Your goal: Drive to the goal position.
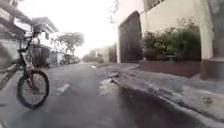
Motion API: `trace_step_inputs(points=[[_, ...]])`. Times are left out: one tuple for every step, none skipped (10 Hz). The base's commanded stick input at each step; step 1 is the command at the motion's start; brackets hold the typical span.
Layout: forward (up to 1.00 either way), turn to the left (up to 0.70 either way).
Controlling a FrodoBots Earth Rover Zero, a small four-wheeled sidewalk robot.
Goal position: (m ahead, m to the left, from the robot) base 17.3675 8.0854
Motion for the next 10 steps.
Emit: trace_step_inputs(points=[[1.0,0.02],[1.0,0.02],[1.0,0.2],[1.0,0.42],[1.0,0.42],[1.0,0.42],[0.99,0.42],[0.0,0.78],[0.0,0.07],[0.0,0.0]])
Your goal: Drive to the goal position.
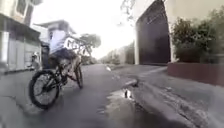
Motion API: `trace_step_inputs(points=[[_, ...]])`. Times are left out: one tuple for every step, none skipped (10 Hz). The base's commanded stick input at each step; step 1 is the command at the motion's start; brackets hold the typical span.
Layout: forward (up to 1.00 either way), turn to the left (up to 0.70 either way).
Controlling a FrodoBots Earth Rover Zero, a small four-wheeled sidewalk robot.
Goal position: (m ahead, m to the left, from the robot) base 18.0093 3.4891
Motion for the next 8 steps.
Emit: trace_step_inputs(points=[[0.67,0.01],[1.0,0.38],[1.0,0.42],[1.0,0.42],[1.0,0.42],[1.0,0.42],[1.0,0.17],[0.88,0.02]])
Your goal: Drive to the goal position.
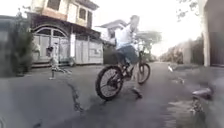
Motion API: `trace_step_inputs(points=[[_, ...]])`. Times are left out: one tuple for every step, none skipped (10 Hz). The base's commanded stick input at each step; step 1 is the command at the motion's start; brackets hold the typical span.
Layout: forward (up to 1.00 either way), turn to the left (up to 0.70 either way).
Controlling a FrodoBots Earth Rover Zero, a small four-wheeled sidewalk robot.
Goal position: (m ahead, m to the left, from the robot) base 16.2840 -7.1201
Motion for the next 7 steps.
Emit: trace_step_inputs(points=[[0.0,0.0],[0.0,0.0],[0.0,0.0],[0.0,-1.0],[0.0,-1.0],[0.0,-0.55],[0.0,0.0]])
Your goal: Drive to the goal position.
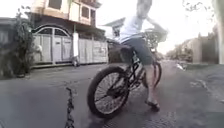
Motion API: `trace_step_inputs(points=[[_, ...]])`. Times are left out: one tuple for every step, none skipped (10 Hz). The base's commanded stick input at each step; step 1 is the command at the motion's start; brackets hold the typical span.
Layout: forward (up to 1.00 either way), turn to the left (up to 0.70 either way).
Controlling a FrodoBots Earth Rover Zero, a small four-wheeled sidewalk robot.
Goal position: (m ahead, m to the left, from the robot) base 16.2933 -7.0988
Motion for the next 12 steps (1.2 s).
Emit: trace_step_inputs(points=[[0.0,0.0],[0.0,0.0],[0.0,0.0],[0.0,0.0],[0.0,0.0],[0.0,0.0],[0.0,0.0],[0.0,0.0],[0.0,-0.5],[0.0,-1.0],[0.0,-1.0],[0.0,-1.0]])
